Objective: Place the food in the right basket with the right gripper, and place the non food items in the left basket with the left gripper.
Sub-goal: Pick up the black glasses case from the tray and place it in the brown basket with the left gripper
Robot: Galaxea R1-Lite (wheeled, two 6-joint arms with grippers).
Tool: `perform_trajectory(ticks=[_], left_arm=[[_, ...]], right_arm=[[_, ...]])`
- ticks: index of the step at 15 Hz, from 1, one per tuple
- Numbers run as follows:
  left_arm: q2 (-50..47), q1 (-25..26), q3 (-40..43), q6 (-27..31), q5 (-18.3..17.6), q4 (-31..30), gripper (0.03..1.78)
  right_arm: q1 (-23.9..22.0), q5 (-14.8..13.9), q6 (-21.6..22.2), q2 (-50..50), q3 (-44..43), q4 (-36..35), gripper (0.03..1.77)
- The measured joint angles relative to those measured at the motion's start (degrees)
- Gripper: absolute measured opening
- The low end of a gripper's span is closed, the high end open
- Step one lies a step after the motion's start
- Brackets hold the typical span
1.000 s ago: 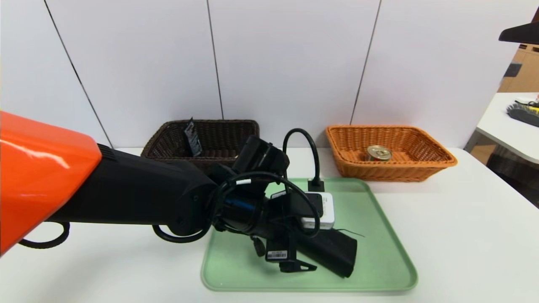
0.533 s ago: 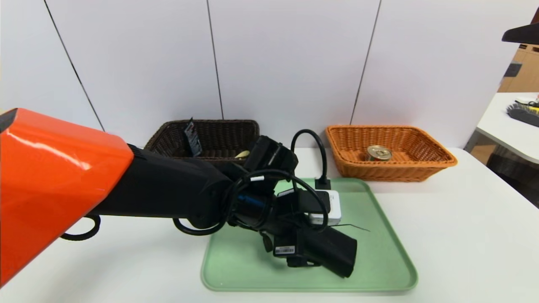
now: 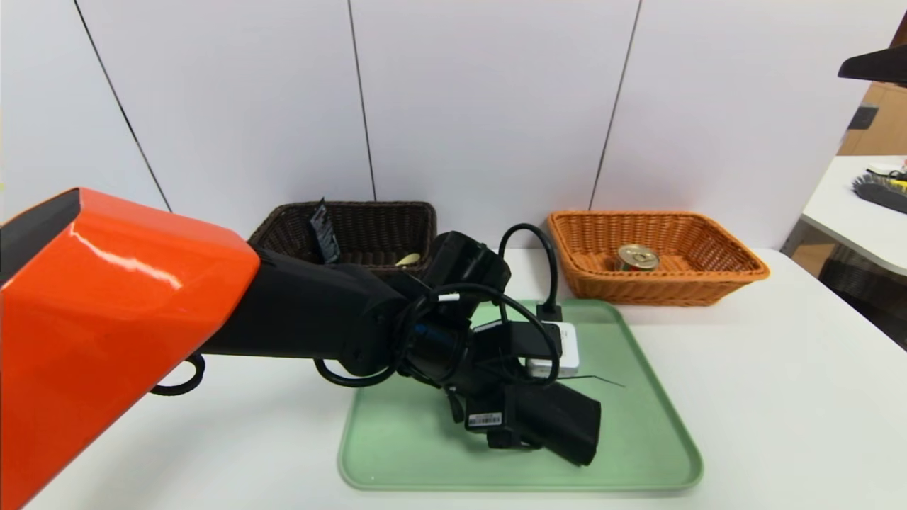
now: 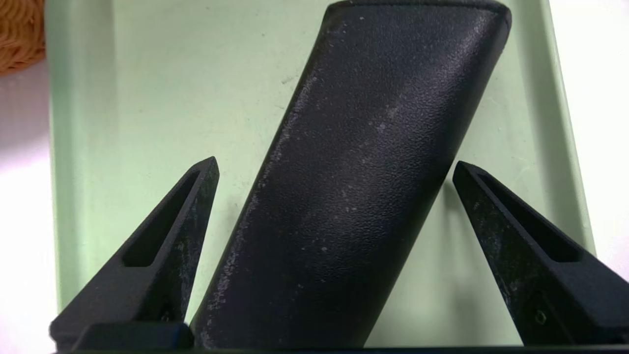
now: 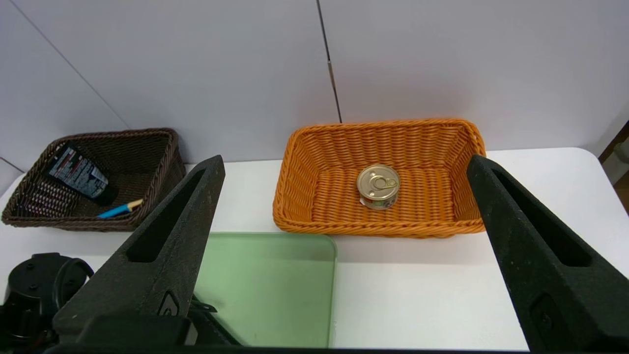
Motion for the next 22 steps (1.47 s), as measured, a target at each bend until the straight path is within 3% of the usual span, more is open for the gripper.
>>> perform_trajectory(ticks=[10, 13, 15, 22], left_arm=[[2.2, 0.2, -2.4, 0.1, -0.1, 1.5, 1.69], [2.5, 0.3, -2.6, 0.0, -0.2, 1.6, 1.21], [2.5, 0.2, -2.6, 0.0, -0.3, 2.5, 0.99], [2.3, 0.2, -2.4, -0.5, -0.4, 2.9, 0.88]], right_arm=[[0.0, 0.0, 0.0, 0.8, 0.6, -0.4, 1.69], [0.1, 0.0, -0.1, 1.2, 0.6, -0.4, 1.69], [0.1, 0.0, 0.0, 1.4, 0.5, -0.5, 1.69], [0.3, 0.8, 0.0, 2.1, 0.5, -0.4, 1.69]])
